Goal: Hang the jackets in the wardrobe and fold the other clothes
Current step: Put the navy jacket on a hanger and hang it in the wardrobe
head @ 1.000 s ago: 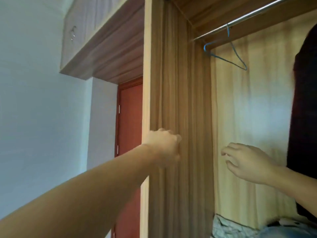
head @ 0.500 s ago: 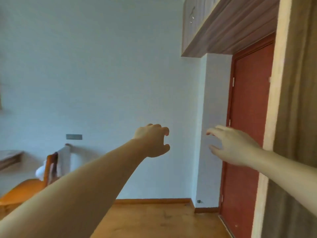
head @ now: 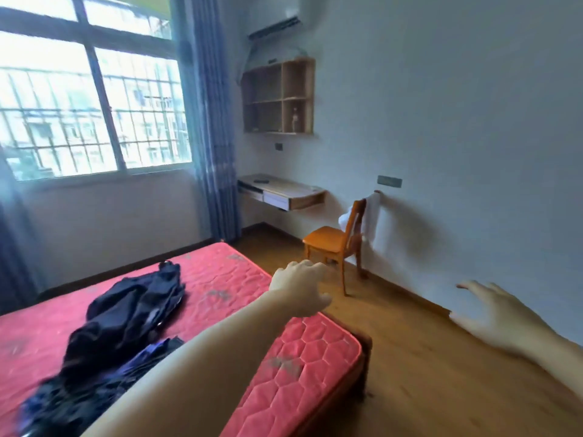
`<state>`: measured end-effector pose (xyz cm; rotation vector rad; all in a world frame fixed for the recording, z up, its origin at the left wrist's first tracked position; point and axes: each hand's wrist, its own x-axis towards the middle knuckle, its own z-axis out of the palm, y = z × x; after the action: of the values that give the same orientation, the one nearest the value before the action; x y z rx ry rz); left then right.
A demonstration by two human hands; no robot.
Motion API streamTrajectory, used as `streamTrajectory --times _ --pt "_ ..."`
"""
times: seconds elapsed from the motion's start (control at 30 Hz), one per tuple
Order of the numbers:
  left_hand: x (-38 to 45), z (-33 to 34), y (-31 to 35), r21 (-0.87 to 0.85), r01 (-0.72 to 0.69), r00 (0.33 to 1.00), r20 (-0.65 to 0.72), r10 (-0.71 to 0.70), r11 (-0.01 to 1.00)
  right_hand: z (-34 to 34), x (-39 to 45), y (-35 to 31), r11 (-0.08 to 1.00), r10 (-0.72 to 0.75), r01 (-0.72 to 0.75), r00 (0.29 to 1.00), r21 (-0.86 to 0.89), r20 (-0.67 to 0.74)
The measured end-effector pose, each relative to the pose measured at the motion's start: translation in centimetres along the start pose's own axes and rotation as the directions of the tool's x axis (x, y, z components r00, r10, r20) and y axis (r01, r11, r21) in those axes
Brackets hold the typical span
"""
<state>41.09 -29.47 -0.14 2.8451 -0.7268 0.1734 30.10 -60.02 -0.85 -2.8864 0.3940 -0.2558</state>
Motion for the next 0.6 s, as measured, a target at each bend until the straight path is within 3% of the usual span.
streamTrajectory --times 0.33,0.6 --pt "-6.2 0.3 -21.9 -0.021 0.353 0.934 -0.047 -0.354 0.935 9.8 7.5 -24.4 0.900 -0.432 0.435 0.898 -0.017 0.086" --pt "-9.5 1.3 -32.1 -0.020 0.513 0.858 -0.027 -0.513 0.858 15.0 10.9 -37.0 0.794 -0.600 0.607 0.789 -0.021 0.128"
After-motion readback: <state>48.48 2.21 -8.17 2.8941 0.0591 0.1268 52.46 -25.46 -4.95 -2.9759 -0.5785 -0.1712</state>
